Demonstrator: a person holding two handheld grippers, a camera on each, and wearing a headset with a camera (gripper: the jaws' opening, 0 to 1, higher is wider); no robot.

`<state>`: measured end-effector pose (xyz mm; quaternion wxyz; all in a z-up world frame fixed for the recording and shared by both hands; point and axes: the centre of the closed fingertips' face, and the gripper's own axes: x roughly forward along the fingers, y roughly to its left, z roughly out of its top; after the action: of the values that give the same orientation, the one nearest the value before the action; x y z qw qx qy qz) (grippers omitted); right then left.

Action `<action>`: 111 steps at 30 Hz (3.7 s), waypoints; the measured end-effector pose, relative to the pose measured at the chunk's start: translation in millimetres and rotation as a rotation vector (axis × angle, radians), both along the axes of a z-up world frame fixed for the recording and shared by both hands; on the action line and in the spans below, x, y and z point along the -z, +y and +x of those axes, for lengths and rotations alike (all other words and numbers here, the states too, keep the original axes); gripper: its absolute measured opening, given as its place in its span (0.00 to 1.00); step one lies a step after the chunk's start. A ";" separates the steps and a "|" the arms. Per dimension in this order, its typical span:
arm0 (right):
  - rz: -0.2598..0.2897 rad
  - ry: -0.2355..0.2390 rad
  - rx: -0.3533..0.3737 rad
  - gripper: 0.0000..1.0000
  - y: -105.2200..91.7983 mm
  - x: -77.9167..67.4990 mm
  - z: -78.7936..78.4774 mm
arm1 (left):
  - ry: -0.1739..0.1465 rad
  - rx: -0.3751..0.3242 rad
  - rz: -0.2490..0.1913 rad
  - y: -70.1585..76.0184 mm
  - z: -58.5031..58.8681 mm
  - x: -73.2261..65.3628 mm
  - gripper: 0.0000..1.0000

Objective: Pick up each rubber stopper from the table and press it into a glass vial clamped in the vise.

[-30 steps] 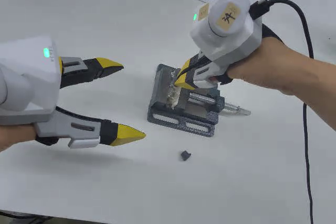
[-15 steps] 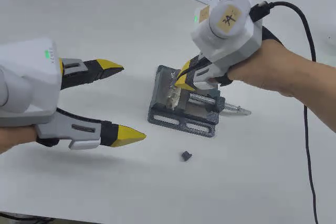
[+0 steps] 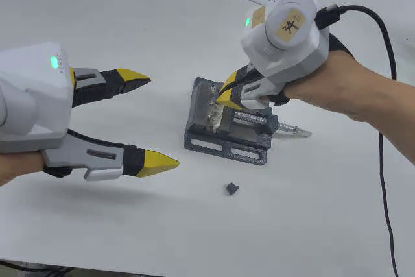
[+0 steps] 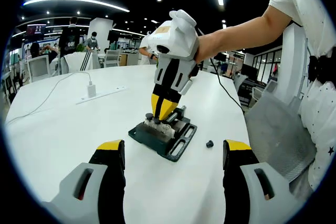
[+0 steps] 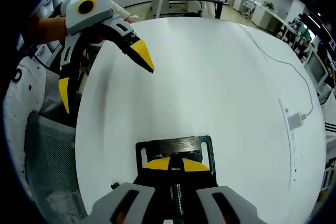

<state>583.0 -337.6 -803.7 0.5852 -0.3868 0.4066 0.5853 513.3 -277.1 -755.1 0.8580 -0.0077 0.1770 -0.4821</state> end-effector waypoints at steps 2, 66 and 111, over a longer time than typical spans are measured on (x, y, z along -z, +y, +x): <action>0.003 -0.005 -0.001 0.02 0.2 0.0 0.0 | -0.001 -0.001 -0.004 -0.1 0.1 -1.3 0.75; 0.363 -0.044 0.333 0.63 -109.3 -35.5 -85.7 | -0.127 0.398 0.404 -37.5 -30.3 13.9 0.55; 0.460 -0.018 0.392 0.87 -162.3 -3.1 -141.7 | -0.187 0.860 0.603 -135.6 -50.7 93.9 0.16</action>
<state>441.3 -499.9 -800.6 0.7629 -0.1633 0.3252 0.5345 462.6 -412.8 -848.9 0.5591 0.3555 0.2175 -0.7168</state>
